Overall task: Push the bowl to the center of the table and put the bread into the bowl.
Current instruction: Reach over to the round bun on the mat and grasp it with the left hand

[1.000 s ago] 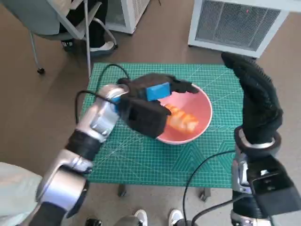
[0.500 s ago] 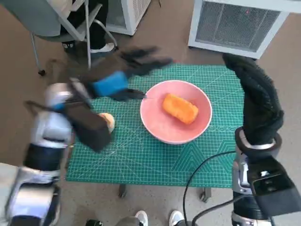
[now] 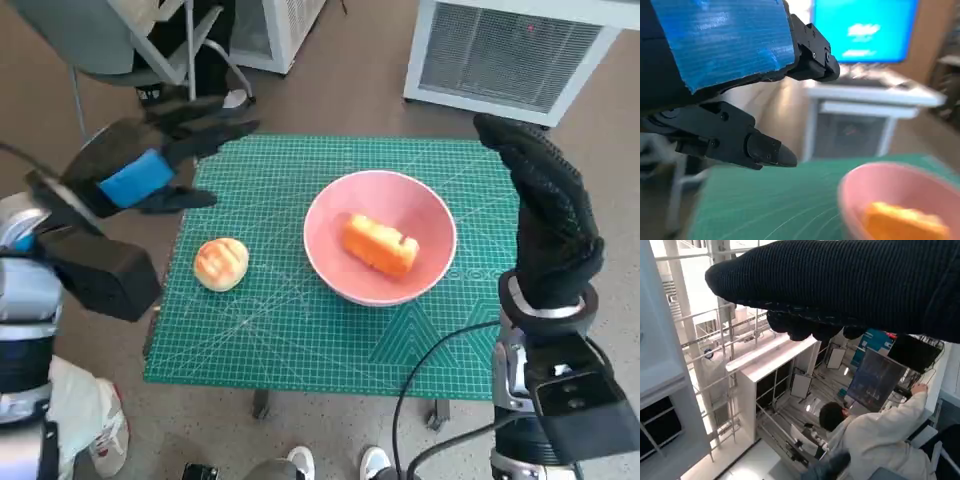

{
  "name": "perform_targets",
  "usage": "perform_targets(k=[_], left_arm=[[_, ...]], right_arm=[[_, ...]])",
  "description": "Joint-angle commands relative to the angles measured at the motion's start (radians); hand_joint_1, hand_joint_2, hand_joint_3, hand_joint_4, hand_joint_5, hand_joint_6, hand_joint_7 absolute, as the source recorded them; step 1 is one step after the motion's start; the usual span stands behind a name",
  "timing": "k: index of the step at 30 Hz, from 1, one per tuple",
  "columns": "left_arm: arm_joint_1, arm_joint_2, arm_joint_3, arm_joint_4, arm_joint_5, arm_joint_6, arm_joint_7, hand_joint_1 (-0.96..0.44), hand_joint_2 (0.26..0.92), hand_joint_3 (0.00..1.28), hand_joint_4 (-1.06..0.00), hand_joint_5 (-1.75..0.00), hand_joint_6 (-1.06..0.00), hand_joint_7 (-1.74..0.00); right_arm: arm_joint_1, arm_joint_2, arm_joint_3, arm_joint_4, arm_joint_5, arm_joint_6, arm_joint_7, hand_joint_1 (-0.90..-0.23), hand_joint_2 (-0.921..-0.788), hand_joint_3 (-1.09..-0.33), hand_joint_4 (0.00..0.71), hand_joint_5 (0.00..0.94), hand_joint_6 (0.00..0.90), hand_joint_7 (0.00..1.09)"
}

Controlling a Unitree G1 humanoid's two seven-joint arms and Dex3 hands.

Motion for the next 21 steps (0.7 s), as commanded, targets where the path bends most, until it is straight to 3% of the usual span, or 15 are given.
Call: perform_targets(k=[1,21], left_arm=[[0.038,0.014,-0.006,-0.008,0.005,0.027,-0.011,-0.23,0.9,0.0,-0.35,-0.03,-0.45,-0.07],[0.077,-0.031,-0.138,0.039,0.11,0.21,-0.049,-0.16,0.914,0.0,-0.3,0.0,-0.41,-0.01]], right_arm=[[-0.001,-0.001,0.003,0.025,0.007,-0.005,0.005,-0.454,-0.921,-0.575,0.43,0.006,0.081,0.71],[-0.009,-0.015,0.011,0.042,0.031,-0.011,0.034,-0.465,-0.921,-0.579,0.429,0.004,0.073,0.72]])
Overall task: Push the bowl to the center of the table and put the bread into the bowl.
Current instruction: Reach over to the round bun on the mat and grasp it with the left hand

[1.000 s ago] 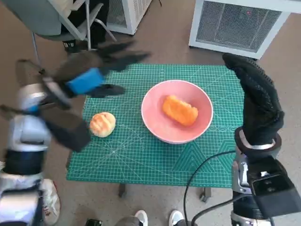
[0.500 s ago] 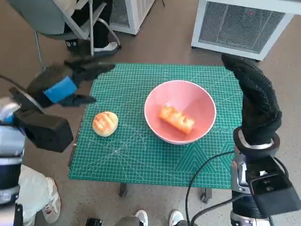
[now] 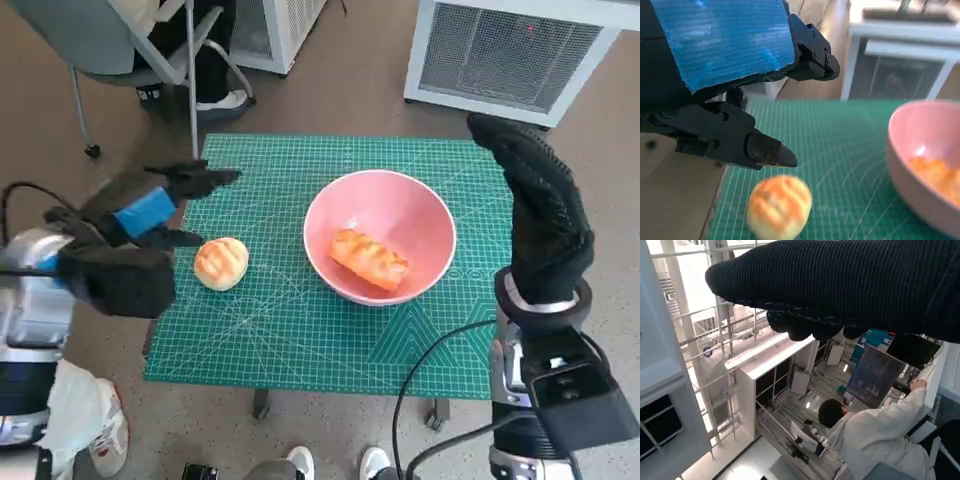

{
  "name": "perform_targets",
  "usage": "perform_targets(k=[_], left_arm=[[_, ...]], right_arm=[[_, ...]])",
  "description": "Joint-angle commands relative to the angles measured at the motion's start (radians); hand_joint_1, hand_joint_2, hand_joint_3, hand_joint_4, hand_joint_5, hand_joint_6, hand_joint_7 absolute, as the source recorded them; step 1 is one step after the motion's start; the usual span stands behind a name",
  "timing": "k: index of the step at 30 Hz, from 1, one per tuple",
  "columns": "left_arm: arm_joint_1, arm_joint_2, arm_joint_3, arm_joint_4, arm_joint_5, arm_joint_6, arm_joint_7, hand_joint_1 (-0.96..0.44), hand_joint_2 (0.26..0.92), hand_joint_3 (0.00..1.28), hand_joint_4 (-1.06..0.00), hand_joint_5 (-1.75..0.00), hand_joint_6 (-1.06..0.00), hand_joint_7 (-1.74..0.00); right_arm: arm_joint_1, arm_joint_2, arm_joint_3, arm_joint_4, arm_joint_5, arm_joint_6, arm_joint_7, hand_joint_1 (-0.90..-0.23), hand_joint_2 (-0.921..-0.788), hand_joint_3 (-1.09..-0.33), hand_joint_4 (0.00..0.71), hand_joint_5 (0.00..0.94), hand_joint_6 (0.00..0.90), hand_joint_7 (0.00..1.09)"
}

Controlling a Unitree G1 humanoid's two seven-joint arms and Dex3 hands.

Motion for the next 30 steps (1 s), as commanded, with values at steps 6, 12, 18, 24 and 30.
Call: perform_targets(k=[6,12,18,24,30], left_arm=[[-0.026,-0.033,-0.099,0.163,0.067,-0.005,-0.003,-0.19,0.917,0.0,-0.27,0.0,-0.38,0.0],[-0.084,-0.056,-0.162,0.324,0.11,-0.017,-0.013,-0.2,0.917,0.0,-0.23,0.0,-0.36,0.0],[-0.145,-0.088,-0.217,0.467,0.149,-0.017,-0.025,-0.19,0.92,0.0,-0.2,0.0,-0.34,0.0],[-0.179,-0.121,-0.258,0.593,0.175,-0.027,-0.007,-0.18,0.921,0.02,-0.25,-0.02,-0.37,-0.02],[-0.202,-0.143,-0.292,0.688,0.199,-0.026,0.014,-0.12,0.921,0.04,-0.43,-0.04,-0.48,-0.04]], right_arm=[[0.018,-0.02,0.001,-0.002,0.028,0.008,0.029,-0.469,-0.921,-0.579,0.428,0.004,0.071,0.73],[0.026,-0.024,0.001,-0.016,0.028,0.011,0.031,-0.472,-0.921,-0.578,0.428,0.003,0.07,0.73],[0.029,-0.028,0.0,-0.015,0.025,0.01,0.028,-0.472,-0.921,-0.577,0.428,0.003,0.069,0.73],[0.03,-0.027,0.003,-0.018,0.017,0.014,0.024,-0.471,-0.921,-0.579,0.427,0.002,0.067,0.74],[0.032,-0.027,0.003,-0.024,0.021,0.017,0.025,-0.472,-0.921,-0.58,0.427,0.002,0.065,0.74]])
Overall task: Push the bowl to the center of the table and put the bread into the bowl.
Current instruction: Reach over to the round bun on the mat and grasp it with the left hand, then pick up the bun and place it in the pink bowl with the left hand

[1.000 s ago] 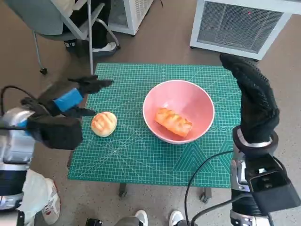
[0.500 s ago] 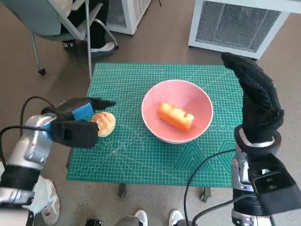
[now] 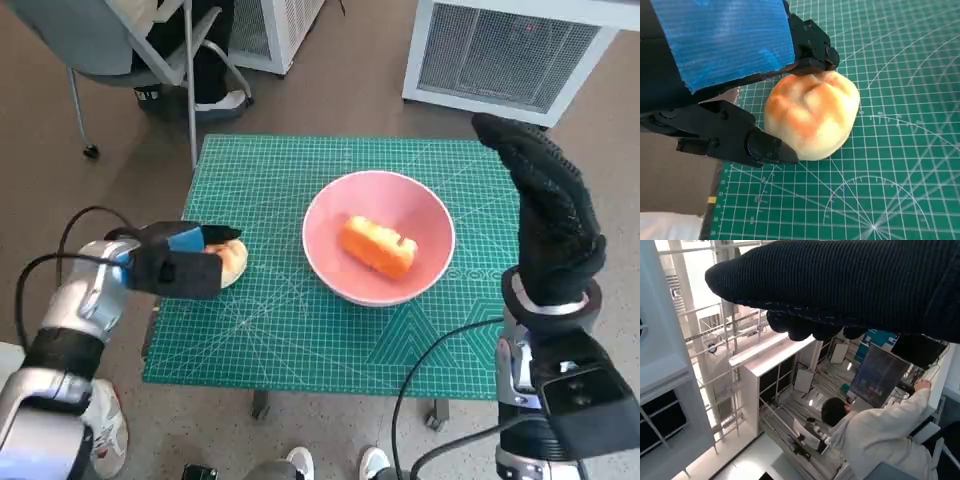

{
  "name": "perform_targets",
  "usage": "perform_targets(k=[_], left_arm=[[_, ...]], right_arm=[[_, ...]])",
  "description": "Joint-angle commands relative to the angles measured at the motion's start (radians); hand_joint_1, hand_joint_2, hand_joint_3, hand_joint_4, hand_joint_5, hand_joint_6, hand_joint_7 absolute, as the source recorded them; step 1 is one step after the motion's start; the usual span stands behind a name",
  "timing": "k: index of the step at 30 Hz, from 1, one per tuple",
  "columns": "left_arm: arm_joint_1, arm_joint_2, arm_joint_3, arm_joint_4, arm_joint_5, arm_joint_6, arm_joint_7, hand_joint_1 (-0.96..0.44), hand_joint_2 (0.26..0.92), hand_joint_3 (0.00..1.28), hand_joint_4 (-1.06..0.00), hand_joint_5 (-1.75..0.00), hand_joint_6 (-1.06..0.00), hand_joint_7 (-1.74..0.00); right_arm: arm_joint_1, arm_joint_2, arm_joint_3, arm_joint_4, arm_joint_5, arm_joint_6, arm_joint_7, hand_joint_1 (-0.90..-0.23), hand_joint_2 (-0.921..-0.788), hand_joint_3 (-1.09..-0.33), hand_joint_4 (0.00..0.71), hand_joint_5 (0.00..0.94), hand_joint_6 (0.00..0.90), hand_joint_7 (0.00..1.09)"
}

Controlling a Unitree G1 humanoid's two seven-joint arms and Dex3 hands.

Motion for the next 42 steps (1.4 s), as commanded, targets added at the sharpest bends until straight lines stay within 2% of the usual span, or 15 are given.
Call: perform_targets(k=[1,2,5,6,7,10,12,20,28,36,42], left_arm=[[0.002,-0.019,-0.03,0.074,0.027,0.001,0.016,-0.1,0.921,0.04,-0.48,-0.05,-0.51,-0.05],[0.001,-0.02,-0.031,0.081,0.026,-0.001,0.025,-0.07,0.921,0.06,-0.56,-0.08,-0.55,-0.07],[0.004,-0.019,-0.03,0.097,0.024,-0.028,0.078,-0.02,0.921,0.09,-0.69,-0.13,-0.64,-0.12],[0.005,-0.018,-0.029,0.101,0.023,-0.039,0.094,-0.01,0.921,0.13,-0.66,-0.54,-0.56,-0.56],[0.011,-0.015,-0.023,0.101,0.019,-0.056,0.12,-0.01,0.921,0.17,-0.63,-0.82,-0.48,-0.86],[0.02,-0.007,-0.009,0.099,0.004,-0.101,0.166,0.0,0.921,0.18,-0.62,-1.14,-0.47,-1.14],[0.021,-0.003,0.002,0.094,-0.009,-0.123,0.176,0.0,0.921,0.16,-0.62,-1.2,-0.48,-1.2],[0.029,0.029,0.093,-0.042,-0.11,-0.168,0.145,0.0,0.921,0.15,-0.63,-1.23,-0.51,-1.29],[0.055,0.053,0.206,-0.374,-0.185,-0.078,0.102,0.0,0.921,0.12,-0.65,-1.21,-0.55,-1.25],[0.032,-0.005,0.277,-0.614,-0.207,-0.013,0.158,0.0,0.92,0.05,-0.72,-1.12,-0.64,-1.16],[0.016,-0.091,0.26,-0.702,-0.179,-0.021,0.232,0.0,0.918,0.02,-0.76,-1.1,-0.68,-1.11]], right_arm=[[0.026,-0.004,0.003,-0.004,-0.005,0.013,0.006,-0.472,-0.921,-0.579,0.427,0.002,0.065,0.74],[0.027,-0.004,0.003,-0.005,-0.005,0.014,0.005,-0.473,-0.921,-0.579,0.427,0.002,0.065,0.74],[0.028,-0.003,0.003,-0.009,-0.007,0.017,0.004,-0.473,-0.921,-0.579,0.427,0.002,0.064,0.74],[0.028,-0.002,0.003,-0.011,-0.007,0.018,0.003,-0.473,-0.921,-0.579,0.427,0.002,0.064,0.74],[0.029,-0.001,0.004,-0.012,-0.008,0.019,0.003,-0.473,-0.921,-0.579,0.428,0.002,0.064,0.74],[0.029,0.001,0.005,-0.014,-0.011,0.02,0.002,-0.475,-0.921,-0.578,0.428,0.002,0.063,0.74],[0.029,0.002,0.006,-0.014,-0.012,0.021,0.002,-0.476,-0.921,-0.578,0.428,0.002,0.063,0.74],[0.028,0.001,0.008,-0.01,-0.004,0.021,0.005,-0.481,-0.921,-0.579,0.427,0.002,0.061,0.75],[0.024,0.0,0.008,0.004,0.003,0.015,0.01,-0.493,-0.921,-0.576,0.428,0.002,0.059,0.75],[0.018,0.004,0.01,0.009,-0.002,0.014,0.006,-0.493,-0.921,-0.579,0.426,0.001,0.057,0.75],[0.009,0.008,0.015,0.013,-0.004,0.017,0.004,-0.485,-0.921,-0.582,0.424,0.0,0.054,0.76]])
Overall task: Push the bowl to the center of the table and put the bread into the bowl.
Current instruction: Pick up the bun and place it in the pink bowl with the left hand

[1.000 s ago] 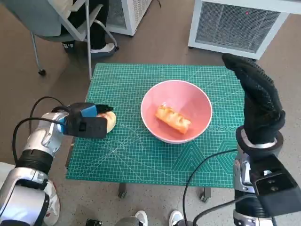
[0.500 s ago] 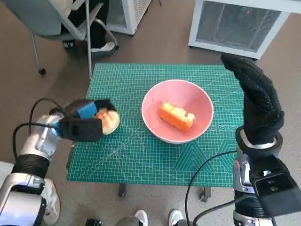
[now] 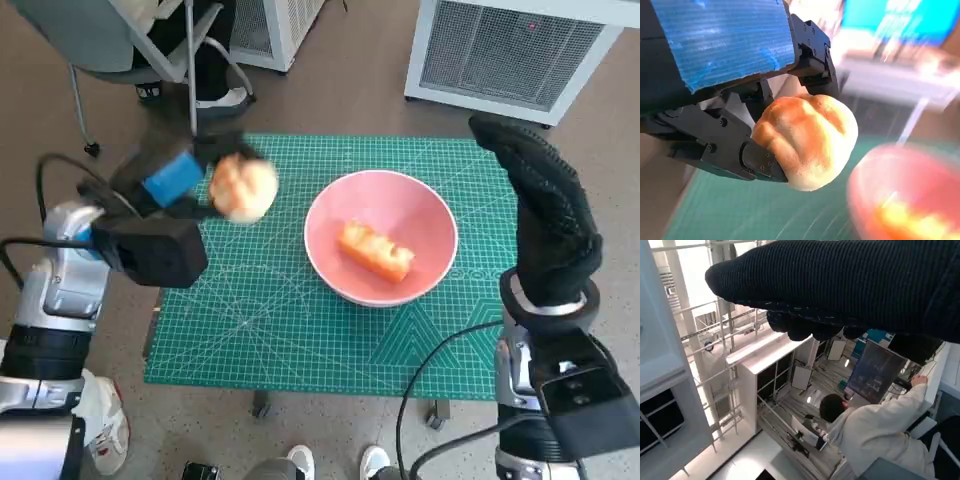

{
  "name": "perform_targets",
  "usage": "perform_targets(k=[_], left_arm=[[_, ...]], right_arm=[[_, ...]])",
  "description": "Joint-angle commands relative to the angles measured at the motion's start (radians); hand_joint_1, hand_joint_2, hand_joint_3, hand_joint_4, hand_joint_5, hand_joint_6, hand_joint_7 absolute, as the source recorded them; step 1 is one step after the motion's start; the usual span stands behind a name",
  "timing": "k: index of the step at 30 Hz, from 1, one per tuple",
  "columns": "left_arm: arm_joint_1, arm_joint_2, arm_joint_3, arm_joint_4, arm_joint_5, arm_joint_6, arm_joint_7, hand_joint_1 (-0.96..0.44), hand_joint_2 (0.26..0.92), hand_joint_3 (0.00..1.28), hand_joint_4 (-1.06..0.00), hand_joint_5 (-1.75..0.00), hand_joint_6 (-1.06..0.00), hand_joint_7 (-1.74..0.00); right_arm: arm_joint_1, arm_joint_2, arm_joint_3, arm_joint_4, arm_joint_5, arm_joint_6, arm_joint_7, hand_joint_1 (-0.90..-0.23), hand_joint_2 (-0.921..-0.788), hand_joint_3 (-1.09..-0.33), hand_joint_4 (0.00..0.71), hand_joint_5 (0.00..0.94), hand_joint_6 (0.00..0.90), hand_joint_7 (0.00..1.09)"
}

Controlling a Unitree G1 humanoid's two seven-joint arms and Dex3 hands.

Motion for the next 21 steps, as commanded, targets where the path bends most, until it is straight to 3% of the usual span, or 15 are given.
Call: perform_targets(k=[1,8,16,18,21], left_arm=[[-0.018,-0.074,-0.028,-0.055,0.017,-0.022,0.055,0.0,0.917,0.02,-0.76,-1.09,-0.68,-1.1],[-0.059,-0.144,-0.11,0.005,0.063,-0.112,0.079,0.0,0.92,0.02,-0.74,-1.08,-0.68,-1.13],[-0.111,-0.227,-0.202,0.157,0.061,-0.118,-0.005,0.0,0.921,0.06,-0.71,-1.12,-0.61,-1.2],[-0.125,-0.244,-0.224,0.205,0.064,-0.116,-0.029,0.0,0.921,0.08,-0.69,-1.15,-0.59,-1.22],[-0.146,-0.25,-0.257,0.257,0.073,-0.108,-0.085,0.0,0.921,0.17,-0.56,-1.25,-0.53,-1.31]], right_arm=[[0.0,0.006,0.007,0.017,-0.005,0.008,0.004,-0.484,-0.921,-0.583,0.424,0.0,0.054,0.76],[-0.005,0.01,0.015,0.025,0.003,0.005,0.008,-0.479,-0.921,-0.585,0.423,0.0,0.05,0.76],[0.005,0.006,0.015,0.01,0.003,0.012,0.008,-0.475,-0.921,-0.583,0.423,0.0,0.045,0.77],[0.009,0.003,0.013,0.002,0.005,0.017,0.008,-0.471,-0.921,-0.584,0.423,0.0,0.044,0.77],[0.017,0.001,0.011,-0.01,0.003,0.025,0.005,-0.464,-0.921,-0.584,0.424,0.0,0.044,0.77]])
